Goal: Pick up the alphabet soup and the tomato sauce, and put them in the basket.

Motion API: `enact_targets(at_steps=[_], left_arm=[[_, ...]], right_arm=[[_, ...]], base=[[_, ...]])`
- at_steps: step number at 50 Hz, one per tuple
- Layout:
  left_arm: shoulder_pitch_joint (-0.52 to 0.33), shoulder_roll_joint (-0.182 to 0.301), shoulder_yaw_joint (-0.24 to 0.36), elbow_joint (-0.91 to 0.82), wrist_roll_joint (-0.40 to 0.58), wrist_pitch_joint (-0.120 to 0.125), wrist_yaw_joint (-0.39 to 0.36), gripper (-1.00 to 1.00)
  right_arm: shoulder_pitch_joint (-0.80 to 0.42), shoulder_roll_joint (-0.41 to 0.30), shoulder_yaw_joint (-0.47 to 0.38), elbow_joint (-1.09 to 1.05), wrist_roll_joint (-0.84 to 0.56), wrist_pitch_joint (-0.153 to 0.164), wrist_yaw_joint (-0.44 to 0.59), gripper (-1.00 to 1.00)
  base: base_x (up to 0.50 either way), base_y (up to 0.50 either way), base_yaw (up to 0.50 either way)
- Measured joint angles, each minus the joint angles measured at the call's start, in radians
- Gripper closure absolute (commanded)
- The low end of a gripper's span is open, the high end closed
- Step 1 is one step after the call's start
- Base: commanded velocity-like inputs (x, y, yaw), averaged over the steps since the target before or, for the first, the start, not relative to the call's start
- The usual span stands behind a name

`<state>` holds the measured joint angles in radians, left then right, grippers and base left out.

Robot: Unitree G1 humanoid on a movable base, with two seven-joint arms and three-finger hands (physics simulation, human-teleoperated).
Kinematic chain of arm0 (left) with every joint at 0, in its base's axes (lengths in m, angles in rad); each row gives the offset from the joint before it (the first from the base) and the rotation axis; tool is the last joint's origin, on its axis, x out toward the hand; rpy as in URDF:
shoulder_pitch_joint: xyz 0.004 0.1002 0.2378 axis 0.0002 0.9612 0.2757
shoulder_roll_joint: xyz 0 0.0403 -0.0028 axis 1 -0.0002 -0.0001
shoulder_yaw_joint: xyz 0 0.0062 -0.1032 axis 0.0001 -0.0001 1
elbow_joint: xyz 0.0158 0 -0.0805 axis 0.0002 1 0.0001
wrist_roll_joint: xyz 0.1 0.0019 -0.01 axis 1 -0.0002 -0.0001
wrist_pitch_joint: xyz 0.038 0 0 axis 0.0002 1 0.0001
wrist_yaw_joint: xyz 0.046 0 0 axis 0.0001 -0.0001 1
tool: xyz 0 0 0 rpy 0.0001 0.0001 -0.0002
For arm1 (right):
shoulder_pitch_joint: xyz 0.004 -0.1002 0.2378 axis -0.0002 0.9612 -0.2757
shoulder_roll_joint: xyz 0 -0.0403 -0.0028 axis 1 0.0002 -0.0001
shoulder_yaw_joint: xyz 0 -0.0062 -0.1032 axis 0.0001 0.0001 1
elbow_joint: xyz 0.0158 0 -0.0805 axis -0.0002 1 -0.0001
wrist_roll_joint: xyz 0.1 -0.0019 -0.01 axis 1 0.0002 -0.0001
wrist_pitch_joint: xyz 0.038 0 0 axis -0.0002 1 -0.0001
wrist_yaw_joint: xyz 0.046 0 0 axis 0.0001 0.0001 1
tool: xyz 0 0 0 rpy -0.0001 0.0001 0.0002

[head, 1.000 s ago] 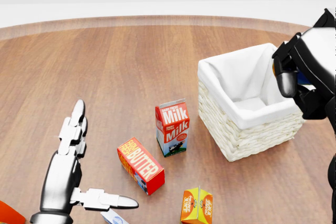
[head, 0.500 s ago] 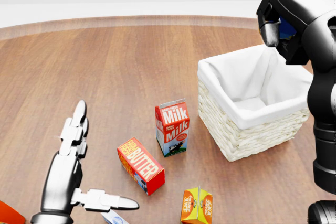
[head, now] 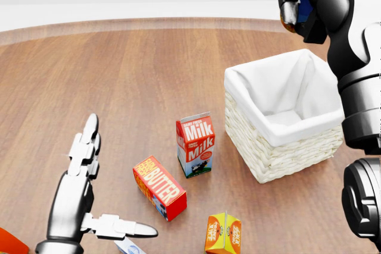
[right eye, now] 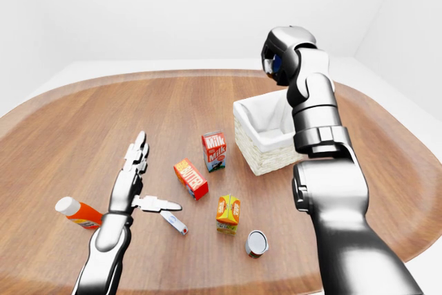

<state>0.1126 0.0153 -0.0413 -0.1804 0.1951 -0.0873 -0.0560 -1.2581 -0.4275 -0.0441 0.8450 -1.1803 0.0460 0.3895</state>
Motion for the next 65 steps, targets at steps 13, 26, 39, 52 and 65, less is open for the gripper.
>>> enact_targets(at_steps=[13, 26, 39, 52, 65], left_arm=[[-0.003, 0.000, 0.001, -0.003, 0.000, 0.000, -0.001, -1.00], [-0.004, 0.001, 0.000, -0.001, 0.000, 0.000, -0.004, -1.00], [-0.002, 0.001, -0.003, 0.001, 0.002, 0.000, -0.009, -1.00], [-0.001, 0.002, -0.005, 0.005, 0.006, 0.000, -0.012, -1.00], [-0.001, 0.002, -0.006, 0.004, 0.009, 0.000, -0.014, -1.00]], right_arm=[[-0.137, -0.017, 0.040, 0.299, 0.021, -0.018, -0.108, 1.00], [-0.189, -0.022, 0.060, 0.420, -0.037, 0.014, -0.148, 1.00], [-0.188, -0.009, 0.054, 0.461, -0.058, 0.041, -0.151, 1.00], [-0.140, 0.011, 0.051, 0.475, -0.045, 0.041, -0.166, 1.00], [-0.083, 0.025, 0.050, 0.479, -0.016, 0.041, -0.193, 1.00]], base=[[0.00, 0.00, 0.00], [0.00, 0.00, 0.00], [0.00, 0.00, 0.00], [0.00, 0.00, 0.00], [0.00, 0.00, 0.00]])
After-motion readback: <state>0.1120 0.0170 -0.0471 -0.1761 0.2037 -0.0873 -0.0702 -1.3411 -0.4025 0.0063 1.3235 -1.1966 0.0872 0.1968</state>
